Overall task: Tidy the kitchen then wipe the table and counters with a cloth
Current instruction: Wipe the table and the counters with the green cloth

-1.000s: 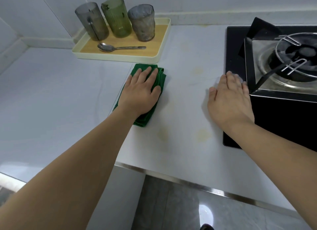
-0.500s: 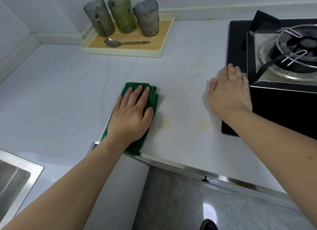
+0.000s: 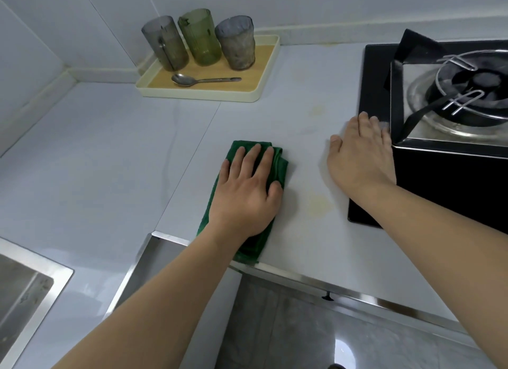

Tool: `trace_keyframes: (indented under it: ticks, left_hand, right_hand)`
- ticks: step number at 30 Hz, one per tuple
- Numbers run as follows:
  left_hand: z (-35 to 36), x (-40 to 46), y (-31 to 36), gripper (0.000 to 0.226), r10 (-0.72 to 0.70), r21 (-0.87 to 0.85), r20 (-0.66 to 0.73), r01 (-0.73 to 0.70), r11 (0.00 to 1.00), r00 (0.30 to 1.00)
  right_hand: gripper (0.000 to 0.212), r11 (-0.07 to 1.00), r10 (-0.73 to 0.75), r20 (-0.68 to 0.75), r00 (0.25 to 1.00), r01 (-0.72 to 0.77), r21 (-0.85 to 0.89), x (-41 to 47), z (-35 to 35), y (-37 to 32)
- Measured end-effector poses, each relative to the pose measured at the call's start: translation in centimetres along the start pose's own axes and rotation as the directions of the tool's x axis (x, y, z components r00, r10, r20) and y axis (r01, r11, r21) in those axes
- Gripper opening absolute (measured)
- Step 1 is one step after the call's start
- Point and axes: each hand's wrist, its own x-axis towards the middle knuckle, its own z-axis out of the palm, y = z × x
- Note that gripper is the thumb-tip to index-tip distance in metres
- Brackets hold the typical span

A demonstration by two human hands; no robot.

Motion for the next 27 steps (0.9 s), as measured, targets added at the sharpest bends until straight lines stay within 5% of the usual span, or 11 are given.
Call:
trace_keyframes:
  ticks: [14,27]
  left_hand:
    - [0.0,11.1,1.5,0.06,0.027,0.001,-0.017,-0.027,1.0,0.999]
    - [0.0,19.7,3.3,0.058,0.041,0.001,0.01,-0.041,0.999,0.999]
  right_hand:
    - [0.056,0.992,0.024,0.005,1.0,-0.025,0.125,7.6,-2.1,-0.7]
    - [0.057,0.962,0.012,0.091,0.996,0.013,-0.272,16.2,-2.8,1.0]
